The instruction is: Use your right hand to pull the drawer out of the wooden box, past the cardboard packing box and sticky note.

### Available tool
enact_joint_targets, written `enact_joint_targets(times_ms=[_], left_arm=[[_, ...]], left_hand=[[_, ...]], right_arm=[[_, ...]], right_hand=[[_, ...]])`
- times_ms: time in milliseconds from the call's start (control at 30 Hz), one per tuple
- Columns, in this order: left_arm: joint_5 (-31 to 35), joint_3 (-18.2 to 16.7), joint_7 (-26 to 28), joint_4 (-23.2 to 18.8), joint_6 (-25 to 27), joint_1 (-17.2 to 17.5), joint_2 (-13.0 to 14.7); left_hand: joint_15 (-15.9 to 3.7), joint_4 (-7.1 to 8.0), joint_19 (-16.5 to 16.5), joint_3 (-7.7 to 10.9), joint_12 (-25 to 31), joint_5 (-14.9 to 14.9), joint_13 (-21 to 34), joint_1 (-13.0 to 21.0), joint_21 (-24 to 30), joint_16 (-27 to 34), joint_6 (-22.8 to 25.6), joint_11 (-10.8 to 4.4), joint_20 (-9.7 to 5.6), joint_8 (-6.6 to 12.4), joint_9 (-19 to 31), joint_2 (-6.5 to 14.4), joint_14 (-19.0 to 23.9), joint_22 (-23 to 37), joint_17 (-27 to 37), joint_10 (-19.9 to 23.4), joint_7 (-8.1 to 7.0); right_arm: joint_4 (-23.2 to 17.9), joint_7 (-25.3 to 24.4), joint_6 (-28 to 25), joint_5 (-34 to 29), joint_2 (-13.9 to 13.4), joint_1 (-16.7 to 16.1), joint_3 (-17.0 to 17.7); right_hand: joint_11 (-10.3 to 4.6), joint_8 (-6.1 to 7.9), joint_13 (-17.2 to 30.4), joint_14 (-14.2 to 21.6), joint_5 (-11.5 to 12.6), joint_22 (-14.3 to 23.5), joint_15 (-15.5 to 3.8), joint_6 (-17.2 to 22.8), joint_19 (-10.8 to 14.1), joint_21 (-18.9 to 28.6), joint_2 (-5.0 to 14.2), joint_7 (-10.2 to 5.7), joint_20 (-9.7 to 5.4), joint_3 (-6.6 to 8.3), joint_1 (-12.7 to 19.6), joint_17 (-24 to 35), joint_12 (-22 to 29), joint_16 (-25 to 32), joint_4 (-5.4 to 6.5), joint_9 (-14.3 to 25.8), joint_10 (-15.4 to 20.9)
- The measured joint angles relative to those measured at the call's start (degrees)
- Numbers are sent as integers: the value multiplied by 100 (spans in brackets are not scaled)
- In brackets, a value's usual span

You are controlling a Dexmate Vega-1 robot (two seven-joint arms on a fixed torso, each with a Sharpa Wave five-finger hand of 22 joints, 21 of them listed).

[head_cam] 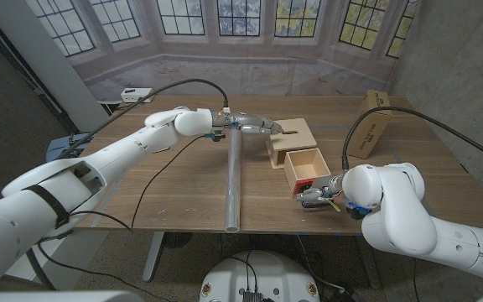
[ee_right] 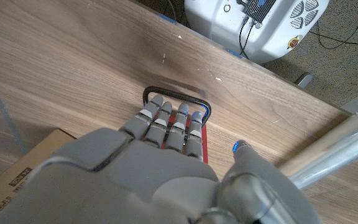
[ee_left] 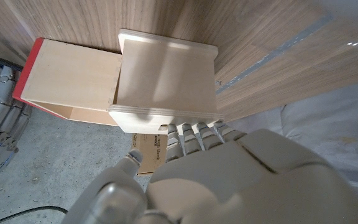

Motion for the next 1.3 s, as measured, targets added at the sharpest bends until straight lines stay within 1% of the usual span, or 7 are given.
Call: enact_joint_targets(times_ms=[367, 467, 500, 667, 1000, 1067, 1300], left_arm=[[0, -68, 0, -63, 31, 58, 84], [0, -68, 7, -63, 52, 58, 84], [0, -88, 11, -95, 55, 80, 112], [0, -104, 19, -128, 85, 101, 133], [19, -136, 41, -199, 138, 139, 156], [20, -140, 43, -201, 139, 140, 156], [54, -153, 113, -131, 138, 109, 146]], left_hand=[[-11, 0, 0, 0, 0, 9, 0, 0, -5, 0, -8, -3, 0, 0, 4, 0, 11, 1, 0, 2, -9], [-11, 0, 0, 0, 0, 23, 0, 0, -9, 0, -8, -3, 0, 0, 3, 0, 11, 1, 0, 3, -9], [-11, 0, 0, 0, 0, 23, 0, 0, -9, 0, -9, -3, 0, 0, 3, 0, 11, 1, 0, 3, -9], [-10, 0, 1, 0, 0, 23, 0, 0, -10, -1, -8, -11, -1, 0, 3, 0, 10, 1, 0, 11, -9], [-10, 0, 2, 0, 0, 23, 0, 0, -20, -2, -8, -12, -1, 0, 3, 0, 10, 1, 0, 10, -9], [-10, 0, 2, 0, 0, 23, 0, 0, -20, -2, -8, -13, -1, 0, 3, 0, 10, 1, 0, 9, -9], [-9, 0, 3, 0, -1, 23, 0, 0, -21, -3, -8, -23, -1, 0, 3, 0, 10, 0, 0, -1, -10]], right_arm=[[-112, 0, -148, 55, -125, 646, -611], [-176, 0, -148, 55, -190, 883, -847], [-195, 0, -322, 140, -209, 954, -914], [-282, 0, -433, 190, -296, 1239, -1182], [-474, 0, -592, 291, -491, 1704, -1537], [-508, 0, -633, 335, -528, 1782, -1580], [-610, 0, -691, 459, -635, 2005, -1673]], right_hand=[[0, 0, 0, 0, 0, 0, 0, 0, 33, 0, 0, 0, 33, 0, 0, 0, 0, 0, 0, 0, 0], [0, 0, 0, 0, 0, 0, 0, 0, 33, 0, 0, 0, 33, 0, 0, 0, 0, 0, 0, 0, 0], [0, 0, 0, 0, 0, 0, 0, 0, 33, 0, 0, 0, 33, 0, 0, 0, 0, 0, 0, 0, 0], [0, 0, 0, 0, -1, 0, 0, 0, 32, 0, 0, 0, 33, 0, 0, 0, -25, 0, 0, 0, 0], [0, 0, 0, 0, -1, 0, 0, 0, 32, 0, 0, 0, 32, 3, 0, -13, -24, 0, -3, -1, 0], [0, 0, 0, 0, -1, 0, 0, 0, 32, 0, 0, 0, 32, 24, 0, -13, -24, 0, -24, 0, 0], [0, 0, 0, 0, -1, 0, 0, 0, 32, 0, 0, 0, 32, 24, 0, -13, -24, 0, -24, -1, 0]])
